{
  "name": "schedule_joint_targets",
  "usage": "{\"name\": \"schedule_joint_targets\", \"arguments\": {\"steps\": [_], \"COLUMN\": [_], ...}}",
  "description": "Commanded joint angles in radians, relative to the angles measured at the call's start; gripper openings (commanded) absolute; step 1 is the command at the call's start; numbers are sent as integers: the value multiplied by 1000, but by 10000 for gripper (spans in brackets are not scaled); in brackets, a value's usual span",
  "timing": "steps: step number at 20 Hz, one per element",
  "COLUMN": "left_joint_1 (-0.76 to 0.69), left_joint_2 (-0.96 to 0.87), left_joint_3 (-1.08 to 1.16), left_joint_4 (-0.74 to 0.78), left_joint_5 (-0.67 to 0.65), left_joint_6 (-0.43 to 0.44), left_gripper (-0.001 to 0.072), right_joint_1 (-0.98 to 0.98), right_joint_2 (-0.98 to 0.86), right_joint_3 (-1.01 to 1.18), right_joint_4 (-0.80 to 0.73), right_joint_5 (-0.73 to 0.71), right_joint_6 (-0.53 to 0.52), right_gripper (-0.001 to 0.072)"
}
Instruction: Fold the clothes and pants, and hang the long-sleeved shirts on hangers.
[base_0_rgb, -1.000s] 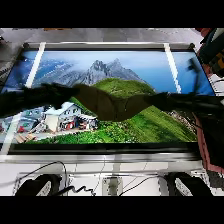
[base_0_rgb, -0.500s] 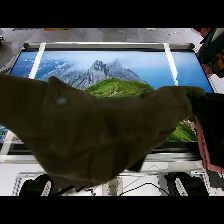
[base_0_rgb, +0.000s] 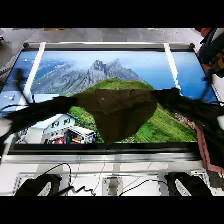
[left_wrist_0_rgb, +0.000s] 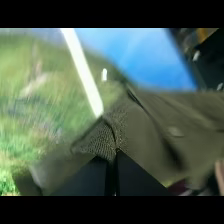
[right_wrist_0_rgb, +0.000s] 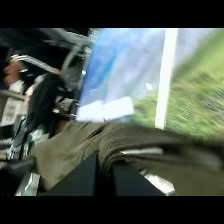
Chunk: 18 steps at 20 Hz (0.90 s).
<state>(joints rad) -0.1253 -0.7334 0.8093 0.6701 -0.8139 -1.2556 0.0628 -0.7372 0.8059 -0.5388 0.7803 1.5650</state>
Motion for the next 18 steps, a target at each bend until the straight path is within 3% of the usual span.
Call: {"name": "schedule_joint_targets", "arguments": {"steps": [1,4,6,10,15,16,17,18], "left_joint_1": [-79,-83,-83,-124,-290,-306,-315,-315], "left_joint_2": [-272,-364,-367,-371,-449,-472,-494,-509], "left_joint_3": [-36,-9,-8,-11,-31,-31,-31,-31], "left_joint_4": [-140,-327,-338,-267,-56,-49,-50,-50], "left_joint_5": [177,216,196,-11,-40,-38,-35,-35], "left_joint_6": [45,118,163,158,73,73,73,74], "left_gripper": [32,33,32,32,33,42,52,189], "right_joint_1": [124,149,101,-63,-151,-151,-151,-151], "right_joint_2": [-208,-339,-381,-392,-392,-392,-392,-392], "right_joint_3": [-67,-49,-50,-50,-50,-50,-50,-50], "right_joint_4": [-11,-17,-21,-220,-647,-674,-682,-680], "right_joint_5": [-300,-467,-473,-193,245,281,285,272], "right_joint_6": [16,16,16,13,5,-36,-75,-82], "right_gripper": [46,46,46,46,46,69,185,424]}}
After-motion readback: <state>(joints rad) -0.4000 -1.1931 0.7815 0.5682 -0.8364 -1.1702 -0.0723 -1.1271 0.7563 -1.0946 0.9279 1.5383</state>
